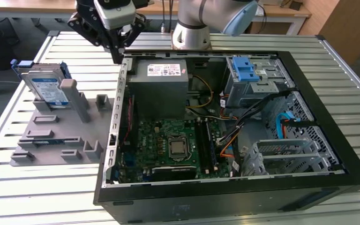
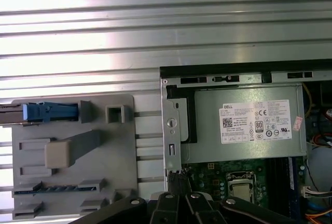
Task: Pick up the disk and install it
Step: 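Reach for the disk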
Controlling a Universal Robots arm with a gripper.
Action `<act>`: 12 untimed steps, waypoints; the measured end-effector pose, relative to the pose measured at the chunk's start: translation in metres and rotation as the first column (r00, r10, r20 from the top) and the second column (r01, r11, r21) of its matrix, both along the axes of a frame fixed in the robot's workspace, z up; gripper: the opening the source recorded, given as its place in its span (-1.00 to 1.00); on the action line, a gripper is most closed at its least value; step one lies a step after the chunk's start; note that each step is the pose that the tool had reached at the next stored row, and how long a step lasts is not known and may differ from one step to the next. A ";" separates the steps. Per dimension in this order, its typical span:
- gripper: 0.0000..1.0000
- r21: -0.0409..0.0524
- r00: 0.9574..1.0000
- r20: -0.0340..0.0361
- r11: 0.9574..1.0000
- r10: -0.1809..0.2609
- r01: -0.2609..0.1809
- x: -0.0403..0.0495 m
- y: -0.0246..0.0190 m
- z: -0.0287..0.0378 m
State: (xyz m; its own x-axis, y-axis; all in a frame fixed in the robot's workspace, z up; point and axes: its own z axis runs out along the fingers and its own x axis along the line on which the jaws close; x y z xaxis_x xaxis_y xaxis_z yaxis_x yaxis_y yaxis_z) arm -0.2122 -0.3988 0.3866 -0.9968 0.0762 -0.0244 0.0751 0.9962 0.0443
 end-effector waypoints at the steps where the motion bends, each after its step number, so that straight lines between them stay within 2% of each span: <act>1: -0.79 0.000 1.000 0.000 1.000 0.000 0.000 -0.0003 0.0000 0.0000; 12: -0.79 0.000 1.000 0.000 1.000 0.000 0.000 -0.0034 0.0000 -0.0003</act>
